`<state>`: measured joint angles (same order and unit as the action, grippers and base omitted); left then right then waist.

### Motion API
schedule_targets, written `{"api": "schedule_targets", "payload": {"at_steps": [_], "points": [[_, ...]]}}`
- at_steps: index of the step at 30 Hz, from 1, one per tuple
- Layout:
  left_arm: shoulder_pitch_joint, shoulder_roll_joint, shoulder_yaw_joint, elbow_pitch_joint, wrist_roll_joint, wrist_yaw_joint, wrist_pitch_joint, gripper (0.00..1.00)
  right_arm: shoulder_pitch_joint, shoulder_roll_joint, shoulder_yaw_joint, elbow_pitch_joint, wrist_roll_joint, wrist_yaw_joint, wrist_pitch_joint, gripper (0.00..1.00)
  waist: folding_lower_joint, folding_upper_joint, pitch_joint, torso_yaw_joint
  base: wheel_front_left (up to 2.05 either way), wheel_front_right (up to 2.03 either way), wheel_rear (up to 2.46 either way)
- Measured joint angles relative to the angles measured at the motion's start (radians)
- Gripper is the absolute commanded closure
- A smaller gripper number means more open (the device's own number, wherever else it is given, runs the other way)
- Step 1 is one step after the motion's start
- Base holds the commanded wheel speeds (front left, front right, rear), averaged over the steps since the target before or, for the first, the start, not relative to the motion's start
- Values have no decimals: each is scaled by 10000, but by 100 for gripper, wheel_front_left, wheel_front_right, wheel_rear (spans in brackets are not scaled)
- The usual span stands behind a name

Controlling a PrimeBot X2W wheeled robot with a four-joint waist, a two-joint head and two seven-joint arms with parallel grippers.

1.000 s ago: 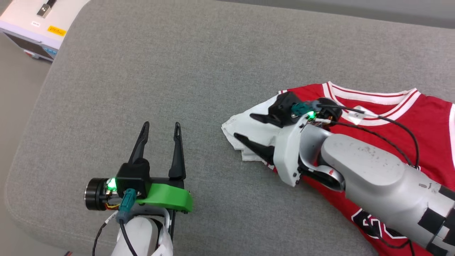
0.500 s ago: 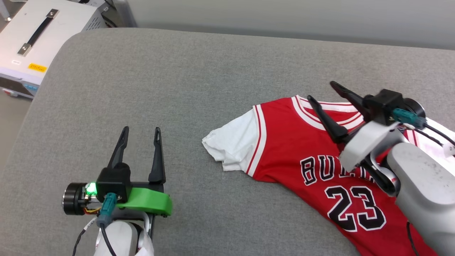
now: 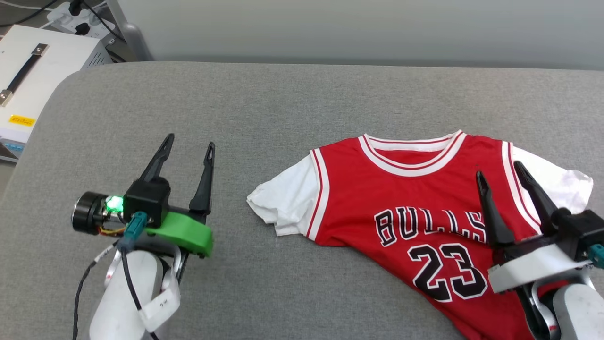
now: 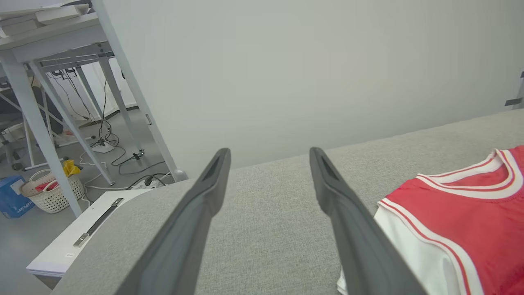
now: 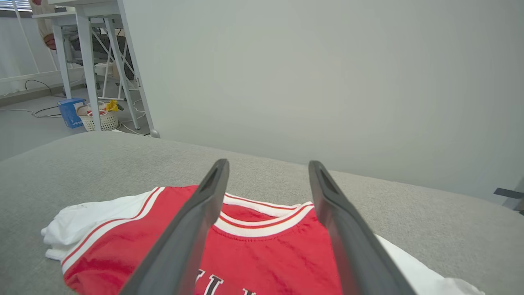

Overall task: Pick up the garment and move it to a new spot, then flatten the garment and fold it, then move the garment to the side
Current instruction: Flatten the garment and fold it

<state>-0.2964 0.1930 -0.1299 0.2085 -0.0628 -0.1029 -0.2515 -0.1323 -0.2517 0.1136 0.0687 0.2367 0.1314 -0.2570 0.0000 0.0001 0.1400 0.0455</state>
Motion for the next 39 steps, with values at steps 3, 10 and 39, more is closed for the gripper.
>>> {"api": "schedule_targets", "payload": {"at_steps": [3, 10, 39], "points": [[-779, 299, -403, 481, -171, -163, 278, 0, 543, 267, -268, -263, -92, 0, 2, 0, 0, 0, 1, -105, 0, 0, 0], [-2725, 1175, -2638, 1181, -2644, -249, 2612, 0, 941, 591, -625, -788, -176, 0, 0, 0, 0, 0, 169, -302, 0, 0, 0], [-7211, 3358, -10402, 3503, -8982, -251, 10055, 0, -309, 771, -268, -640, -320, 0, 0, 0, 0, 0, 1942, -1204, 0, 0, 0]]}}
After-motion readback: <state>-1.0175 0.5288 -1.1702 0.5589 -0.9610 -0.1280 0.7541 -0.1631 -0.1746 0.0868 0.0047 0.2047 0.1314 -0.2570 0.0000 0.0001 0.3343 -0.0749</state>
